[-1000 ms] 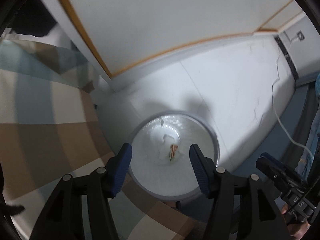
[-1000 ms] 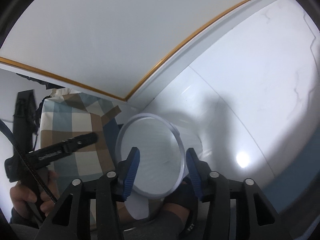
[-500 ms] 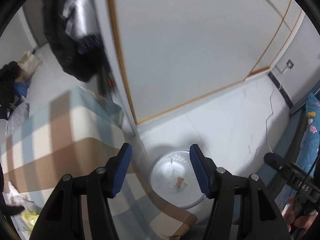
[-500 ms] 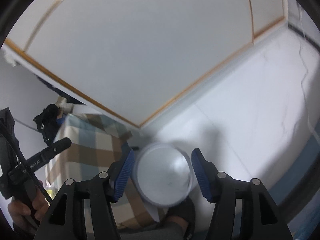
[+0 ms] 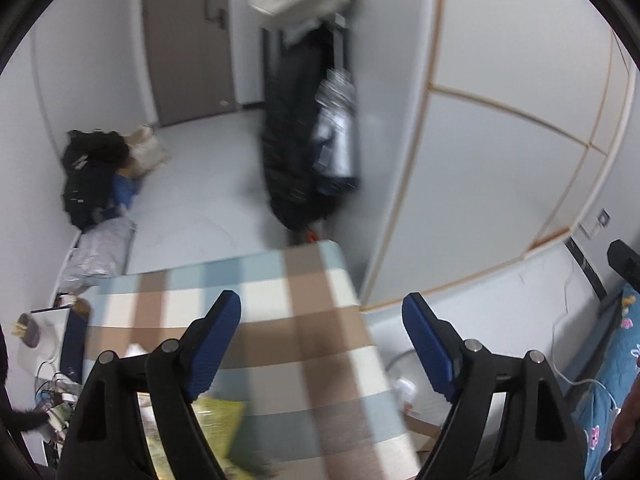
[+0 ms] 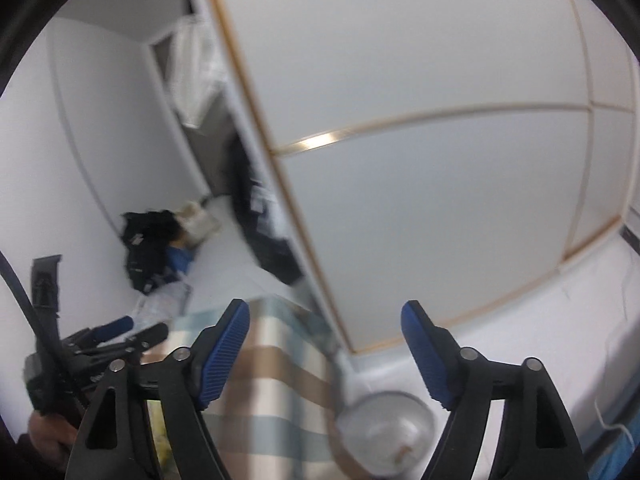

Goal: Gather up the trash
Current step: 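Open both tools to drop the foam and wrapper into the bin, then swing both tools back over the table toward the yellow bread bag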

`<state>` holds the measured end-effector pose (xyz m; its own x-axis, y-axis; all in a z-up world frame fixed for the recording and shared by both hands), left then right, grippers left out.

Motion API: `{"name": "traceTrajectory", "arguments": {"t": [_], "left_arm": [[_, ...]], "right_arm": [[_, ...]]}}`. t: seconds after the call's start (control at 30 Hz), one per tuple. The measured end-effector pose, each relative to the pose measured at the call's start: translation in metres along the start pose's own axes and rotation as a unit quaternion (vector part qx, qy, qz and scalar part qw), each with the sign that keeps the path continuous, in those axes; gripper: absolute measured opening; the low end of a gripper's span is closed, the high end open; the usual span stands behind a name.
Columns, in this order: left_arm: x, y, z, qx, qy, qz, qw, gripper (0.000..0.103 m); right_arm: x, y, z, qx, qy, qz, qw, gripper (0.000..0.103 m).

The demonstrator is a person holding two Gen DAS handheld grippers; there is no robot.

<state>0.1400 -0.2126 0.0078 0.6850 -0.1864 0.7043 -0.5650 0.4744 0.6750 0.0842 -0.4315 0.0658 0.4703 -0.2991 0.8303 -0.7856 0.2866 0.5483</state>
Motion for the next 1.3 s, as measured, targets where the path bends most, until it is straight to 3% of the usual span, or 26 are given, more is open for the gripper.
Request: {"name": "traceTrajectory", "arguments": {"t": [0.17, 0.27, 0.4, 0.6, 0.87, 1.1, 1.23, 1.3], "left_arm": [[0.000, 0.048, -0.037, 0.031, 0.013, 0.039, 0.9986, 0.083], [-0.008, 0.068, -0.064, 0.023, 0.040, 0.053, 0.9976, 0.090], [-0.024, 0.093, -0.103, 0.038, 0.072, 0.075, 0.9938, 0.092], [-0.054, 0.104, -0.162, 0.055, 0.120, 0.078, 0.9881, 0.092], [-0.101, 0.109, -0.218, 0.066, 0.180, 0.070, 0.9789, 0.092], [-0.123, 0.112, -0.240, 0.059, 0.209, 0.067, 0.9740, 0.092], [-0.128, 0.118, -0.249, 0.041, 0.233, 0.067, 0.9693, 0.092], [-0.131, 0.120, -0.253, 0.037, 0.242, 0.069, 0.9671, 0.092]], "right_arm": [[-0.007, 0.019, -0.071, 0.048, 0.029, 0.027, 0.998, 0.085], [-0.021, 0.024, -0.109, 0.070, 0.052, 0.030, 0.996, 0.087], [-0.045, 0.026, -0.153, 0.096, 0.086, 0.025, 0.991, 0.088], [-0.093, 0.016, -0.204, 0.123, 0.125, 0.000, 0.985, 0.090], [-0.191, 0.017, -0.262, 0.178, 0.189, -0.096, 0.961, 0.090], [-0.270, 0.012, -0.286, 0.226, 0.200, -0.213, 0.929, 0.089], [-0.306, -0.004, -0.290, 0.253, 0.161, -0.304, 0.904, 0.073], [-0.316, -0.011, -0.291, 0.256, 0.145, -0.330, 0.897, 0.070]]}}
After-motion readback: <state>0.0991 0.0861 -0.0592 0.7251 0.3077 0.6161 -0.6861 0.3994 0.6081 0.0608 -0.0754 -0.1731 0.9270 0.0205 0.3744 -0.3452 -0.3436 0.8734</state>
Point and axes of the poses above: each gripper's, at about its wrist camera, not at the fingertips, and y roughly against the way its jaws point, z to its right, x to its top, the point moved 5 cm from there along -y, roughly the way its jaws point, and after that the axes turned 14 degrees about -x, right-handed, at the moved point
